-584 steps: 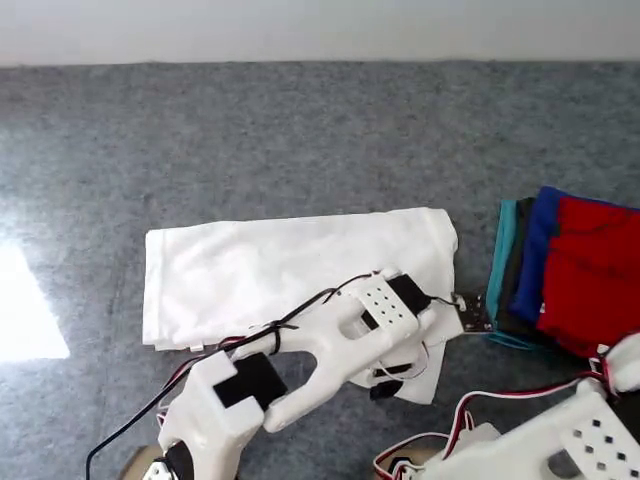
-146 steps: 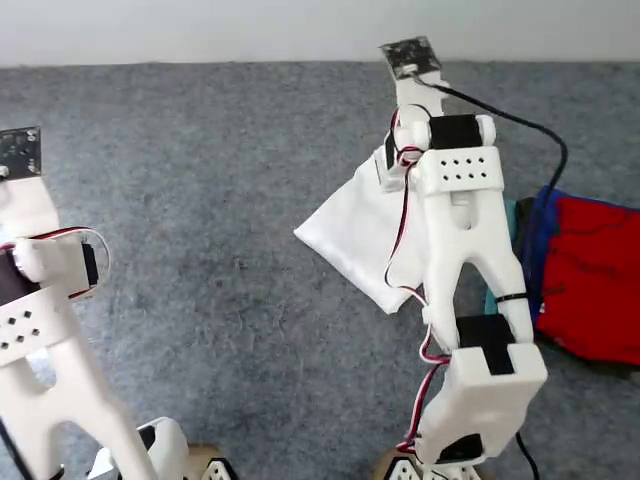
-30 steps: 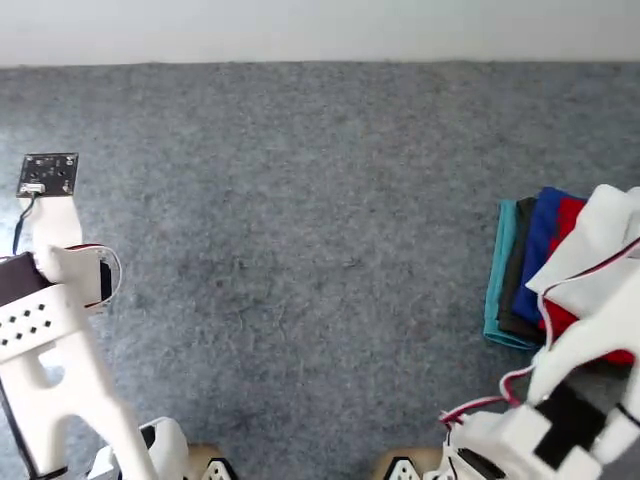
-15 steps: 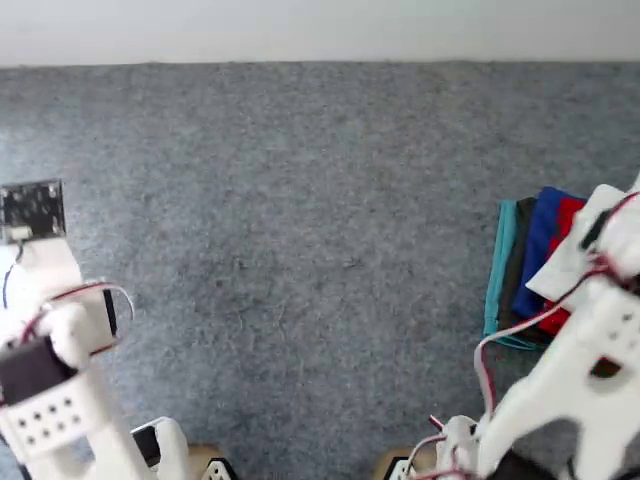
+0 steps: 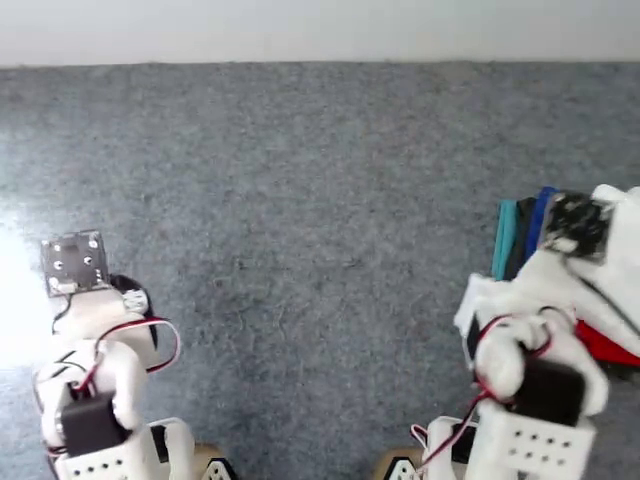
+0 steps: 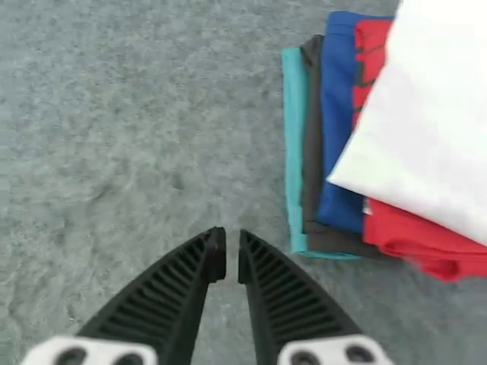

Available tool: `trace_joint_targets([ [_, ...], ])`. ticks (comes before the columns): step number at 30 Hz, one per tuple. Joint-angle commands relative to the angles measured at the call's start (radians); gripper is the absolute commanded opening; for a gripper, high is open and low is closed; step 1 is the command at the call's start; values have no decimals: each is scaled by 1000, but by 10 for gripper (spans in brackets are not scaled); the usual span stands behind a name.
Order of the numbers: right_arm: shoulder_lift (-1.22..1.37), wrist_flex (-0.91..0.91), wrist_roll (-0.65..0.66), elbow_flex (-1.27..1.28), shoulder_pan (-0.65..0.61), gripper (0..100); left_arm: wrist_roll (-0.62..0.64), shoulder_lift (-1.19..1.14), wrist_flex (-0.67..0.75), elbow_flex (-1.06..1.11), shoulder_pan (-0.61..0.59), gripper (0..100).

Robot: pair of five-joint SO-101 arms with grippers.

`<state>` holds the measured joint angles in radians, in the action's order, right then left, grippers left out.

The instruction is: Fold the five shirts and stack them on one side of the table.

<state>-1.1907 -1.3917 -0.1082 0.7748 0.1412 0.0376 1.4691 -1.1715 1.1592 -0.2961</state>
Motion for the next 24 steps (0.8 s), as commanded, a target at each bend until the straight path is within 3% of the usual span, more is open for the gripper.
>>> trace_joint_targets([
  [1, -116, 102, -18, 144, -77, 39, 66, 84, 101, 82, 81, 15],
  [12, -397, 286, -15, 598, -197, 39, 66, 327, 227, 415, 316, 15],
  [24, -621, 329, 80, 908, -302, 39, 68, 345, 224, 524, 361, 15],
])
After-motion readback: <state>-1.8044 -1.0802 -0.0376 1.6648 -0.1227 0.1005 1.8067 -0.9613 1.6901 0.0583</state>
